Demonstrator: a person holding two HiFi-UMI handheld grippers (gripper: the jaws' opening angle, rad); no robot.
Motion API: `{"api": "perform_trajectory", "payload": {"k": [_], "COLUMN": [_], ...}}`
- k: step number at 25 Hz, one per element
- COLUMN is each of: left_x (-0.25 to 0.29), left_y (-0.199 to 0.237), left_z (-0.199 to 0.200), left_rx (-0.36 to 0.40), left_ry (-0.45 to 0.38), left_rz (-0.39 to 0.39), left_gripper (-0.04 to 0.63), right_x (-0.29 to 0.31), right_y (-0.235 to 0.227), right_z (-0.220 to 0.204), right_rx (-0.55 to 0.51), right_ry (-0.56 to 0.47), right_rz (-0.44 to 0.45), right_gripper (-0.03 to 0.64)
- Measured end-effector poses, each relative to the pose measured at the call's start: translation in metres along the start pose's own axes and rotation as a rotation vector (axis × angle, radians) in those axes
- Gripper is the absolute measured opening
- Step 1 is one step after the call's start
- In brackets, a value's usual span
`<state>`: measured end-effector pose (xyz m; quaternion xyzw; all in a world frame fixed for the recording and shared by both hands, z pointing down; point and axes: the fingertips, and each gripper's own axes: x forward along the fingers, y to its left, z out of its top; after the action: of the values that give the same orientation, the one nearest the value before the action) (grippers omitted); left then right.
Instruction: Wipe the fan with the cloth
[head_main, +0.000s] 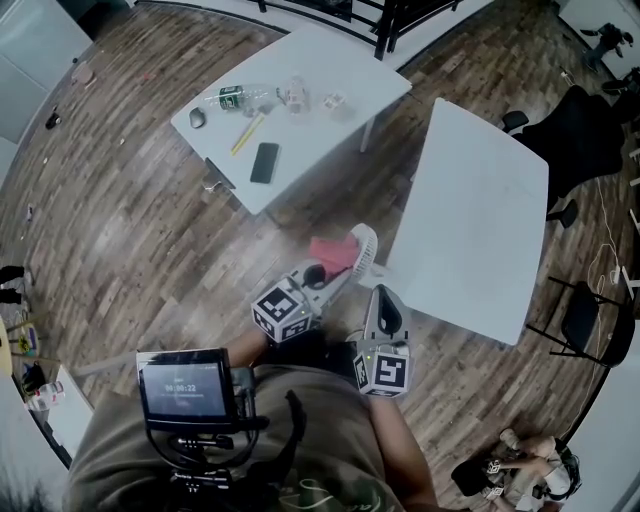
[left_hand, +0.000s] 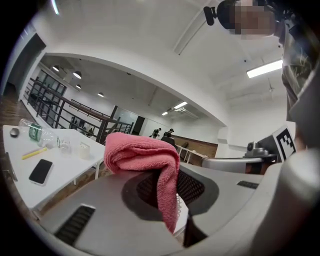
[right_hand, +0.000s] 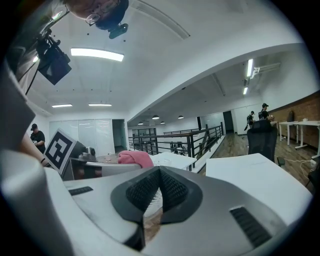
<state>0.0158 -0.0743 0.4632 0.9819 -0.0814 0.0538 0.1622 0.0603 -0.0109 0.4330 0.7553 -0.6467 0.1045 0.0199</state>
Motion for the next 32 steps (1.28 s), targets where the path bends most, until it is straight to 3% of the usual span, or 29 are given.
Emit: {"api": "perform_trajectory", "payload": {"k": [11,27,32], "left_x": [0.031,0.066,0.073], "left_y": [0.021,0.075,0.096], "left_z": [0.019,0.004,-0.014], "left_rx": [0.045,-0.045,-0.051], "left_ry": [-0.001,0.038,0.092], "left_rz": [-0.01,0.015,0.041], "left_gripper": [0.069,0.072,0.072], "right_x": [-0.007,-0.022,-0.025], "right_y": [-0.023,-0.058,-0.064], "right_z": [-0.001,-0.006,-0.008], "right_rx": [0.009,0.024,0.024], "right_ry": [-0.001,0.014,0.024], "right_rz": [-0.056,-0.167,-0.198], "right_gripper": [0.005,0.005,0.005]}}
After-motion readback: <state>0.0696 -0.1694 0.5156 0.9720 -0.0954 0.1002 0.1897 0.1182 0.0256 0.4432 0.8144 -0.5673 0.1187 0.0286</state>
